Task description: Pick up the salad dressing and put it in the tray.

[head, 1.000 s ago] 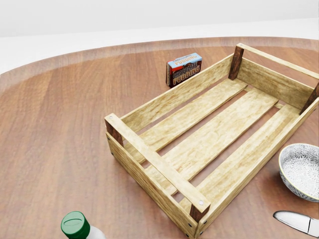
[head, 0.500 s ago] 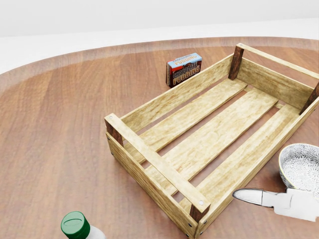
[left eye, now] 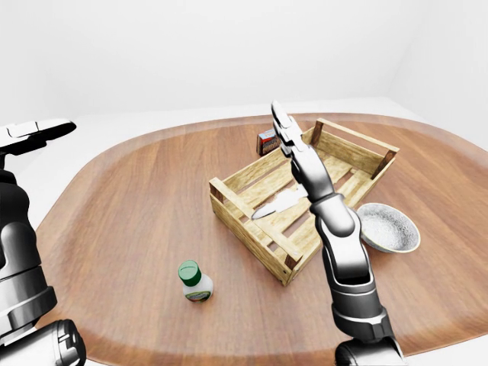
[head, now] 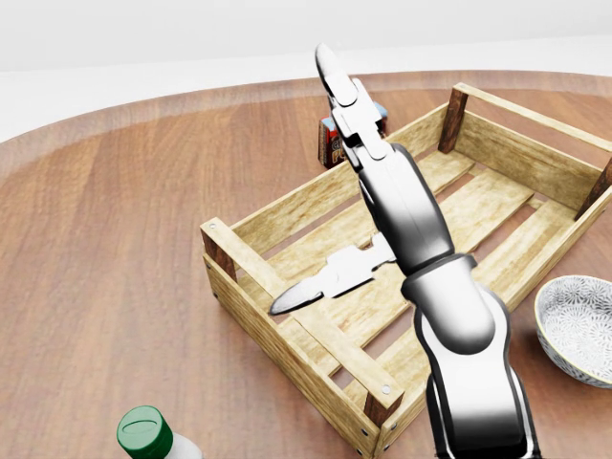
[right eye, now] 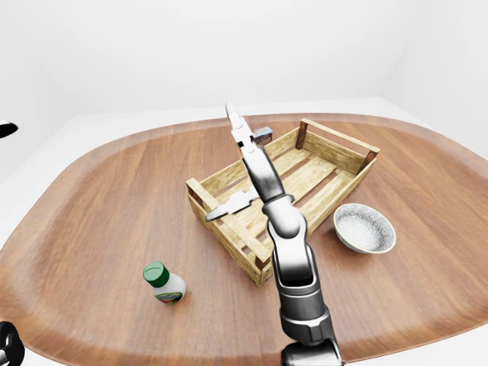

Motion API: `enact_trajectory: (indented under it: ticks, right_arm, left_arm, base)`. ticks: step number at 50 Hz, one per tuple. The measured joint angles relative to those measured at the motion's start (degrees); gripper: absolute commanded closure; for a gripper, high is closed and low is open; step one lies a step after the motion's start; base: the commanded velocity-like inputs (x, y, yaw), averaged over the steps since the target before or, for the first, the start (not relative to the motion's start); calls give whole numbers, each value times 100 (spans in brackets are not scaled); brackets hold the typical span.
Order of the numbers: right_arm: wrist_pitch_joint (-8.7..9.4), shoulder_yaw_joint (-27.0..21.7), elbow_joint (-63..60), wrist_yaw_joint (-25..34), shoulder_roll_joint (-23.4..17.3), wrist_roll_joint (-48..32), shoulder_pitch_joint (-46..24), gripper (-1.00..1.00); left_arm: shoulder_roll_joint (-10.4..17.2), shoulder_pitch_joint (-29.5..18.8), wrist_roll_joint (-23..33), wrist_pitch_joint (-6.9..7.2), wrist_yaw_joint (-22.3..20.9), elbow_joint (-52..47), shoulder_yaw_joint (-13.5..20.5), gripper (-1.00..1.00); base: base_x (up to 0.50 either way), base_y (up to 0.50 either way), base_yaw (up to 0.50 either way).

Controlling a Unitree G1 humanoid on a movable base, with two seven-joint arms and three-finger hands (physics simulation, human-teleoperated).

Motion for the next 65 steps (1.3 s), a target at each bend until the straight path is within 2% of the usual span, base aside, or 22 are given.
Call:
enact_trajectory:
  ticks: [6,11,22,43,52,65]
  right_arm:
    - [0,161,826,54,86,52,-502,-100]
    - [0,315,1258,111,212,47,-622,-100]
    - [0,631,1901,291,400,-54,-188,-100]
    - [0,1202,2330,503,641,-392,806,-100]
    - [0,1263,2742,615,725,-492,760,-100]
    - [0,1152,3710,812,883,-581,243,-100]
  left_arm:
    - [3,-6,3,0,-3,25,-3,-100]
    - [3,-7,4,0,-6,41,-6,-100]
    - [-3,-9,14,0,-13,57,-14,-100]
    - [-28,-12,48,0,-40,140,-39,-100]
    - [-31,-14,59,0,-49,158,-42,-100]
    - [-35,-18,74,0,-60,197,-50,-100]
  base:
    - [0,0,0]
    - [0,0,0]
    - [0,0,0]
    - [0,0,0]
    - [0,0,0]
    - [0,0,0]
